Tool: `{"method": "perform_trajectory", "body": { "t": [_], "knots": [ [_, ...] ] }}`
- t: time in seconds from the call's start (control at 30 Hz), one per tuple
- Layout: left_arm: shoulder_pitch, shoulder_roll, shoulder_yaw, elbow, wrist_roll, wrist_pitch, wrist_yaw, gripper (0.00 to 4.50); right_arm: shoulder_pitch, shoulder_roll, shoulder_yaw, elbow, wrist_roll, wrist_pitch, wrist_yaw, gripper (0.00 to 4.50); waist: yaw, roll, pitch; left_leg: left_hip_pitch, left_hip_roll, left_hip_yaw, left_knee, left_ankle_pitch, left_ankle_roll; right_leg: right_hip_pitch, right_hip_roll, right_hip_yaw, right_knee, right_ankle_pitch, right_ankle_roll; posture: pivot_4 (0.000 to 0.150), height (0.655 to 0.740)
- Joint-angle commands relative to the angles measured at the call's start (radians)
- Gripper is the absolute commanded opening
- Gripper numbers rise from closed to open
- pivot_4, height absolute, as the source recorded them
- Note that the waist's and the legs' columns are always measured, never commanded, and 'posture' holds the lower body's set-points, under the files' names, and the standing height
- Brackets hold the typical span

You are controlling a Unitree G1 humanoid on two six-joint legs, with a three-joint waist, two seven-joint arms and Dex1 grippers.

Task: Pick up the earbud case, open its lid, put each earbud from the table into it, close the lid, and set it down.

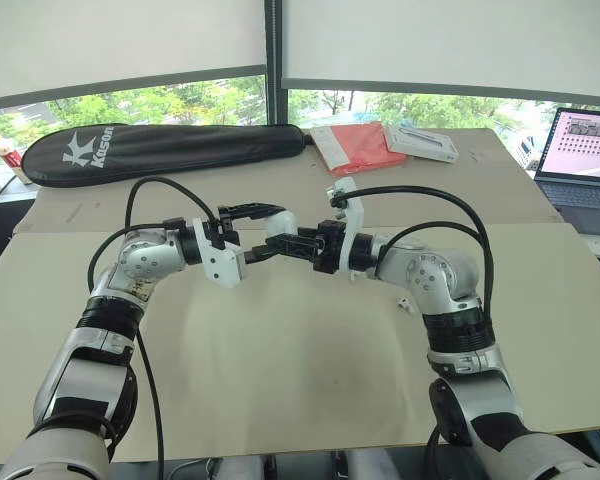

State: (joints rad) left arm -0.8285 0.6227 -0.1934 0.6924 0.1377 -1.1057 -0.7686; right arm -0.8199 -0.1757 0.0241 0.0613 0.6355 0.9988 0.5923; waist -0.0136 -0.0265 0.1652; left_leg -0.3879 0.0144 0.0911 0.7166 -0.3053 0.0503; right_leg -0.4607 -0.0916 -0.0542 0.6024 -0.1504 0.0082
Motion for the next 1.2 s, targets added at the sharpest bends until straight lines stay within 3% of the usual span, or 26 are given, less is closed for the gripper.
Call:
{"method": "perform_trajectory", "body": {
  "t": [0.03,0.1,0.33,0.47,0.6,0.77,0.93,1.2],
  "knots": [
    [-0.030,0.007,0.000,-0.024,-0.017,-0.014,0.012,2.56,-0.025,-0.004,-0.033,-0.018,0.003,-0.028,-0.008,1.27,0.000,0.000,0.000,0.000,0.000,0.000,0.000,0.000,0.000,0.000,0.000,0.000,0.000,0.000,0.000,0.150,0.7400],
    [-0.030,0.007,-0.002,-0.026,-0.020,-0.011,0.011,2.56,-0.023,-0.004,-0.032,-0.022,0.003,-0.028,-0.003,0.86,0.001,0.000,0.000,0.000,0.000,0.000,0.000,0.000,0.000,0.000,0.000,0.000,0.000,0.000,0.000,0.150,0.7400],
    [-0.015,0.003,-0.013,-0.050,-0.080,0.013,-0.020,2.56,-0.025,-0.007,-0.055,-0.012,-0.002,-0.066,-0.001,0.86,0.000,0.000,0.000,0.000,0.000,0.000,0.000,0.000,0.000,0.000,0.000,0.000,0.000,0.000,0.000,0.150,0.7400],
    [0.005,0.025,-0.014,-0.082,-0.166,0.076,-0.091,4.47,-0.013,-0.019,-0.069,0.039,-0.052,-0.131,-0.041,0.81,0.002,0.000,0.000,0.000,0.000,0.000,0.000,0.000,0.000,0.000,0.000,0.000,0.000,0.000,0.000,0.150,0.7400],
    [0.034,0.051,-0.012,-0.143,-0.241,0.197,-0.177,4.50,-0.021,-0.019,-0.064,0.096,-0.151,-0.240,-0.118,0.81,-0.002,0.000,0.000,0.000,0.000,0.001,0.001,0.000,0.000,0.000,0.000,0.001,0.000,0.000,0.001,0.150,0.7400],
    [0.033,0.048,0.014,-0.243,-0.359,0.521,-0.265,4.50,-0.022,-0.089,0.094,0.092,-0.321,-0.394,-0.039,0.81,-0.005,0.000,0.000,0.000,0.000,0.000,0.000,0.001,-0.001,0.000,0.001,0.001,0.000,0.000,0.001,0.150,0.7400],
    [0.018,0.058,0.016,-0.306,-0.379,0.747,-0.340,2.39,-0.015,-0.146,0.226,0.068,-0.453,-0.527,0.045,0.81,-0.007,0.000,0.000,0.000,-0.001,0.000,0.000,0.001,-0.001,0.000,0.001,0.003,0.001,-0.002,0.004,0.150,0.7400],
    [-0.042,0.047,0.012,-0.262,-0.314,0.820,-0.411,2.39,-0.030,-0.210,0.374,0.025,-0.644,-0.701,0.142,0.81,-0.002,0.000,0.000,0.000,-0.002,0.000,0.000,0.001,-0.001,0.000,0.002,0.004,0.000,-0.002,0.004,0.150,0.7400]
  ]
}}
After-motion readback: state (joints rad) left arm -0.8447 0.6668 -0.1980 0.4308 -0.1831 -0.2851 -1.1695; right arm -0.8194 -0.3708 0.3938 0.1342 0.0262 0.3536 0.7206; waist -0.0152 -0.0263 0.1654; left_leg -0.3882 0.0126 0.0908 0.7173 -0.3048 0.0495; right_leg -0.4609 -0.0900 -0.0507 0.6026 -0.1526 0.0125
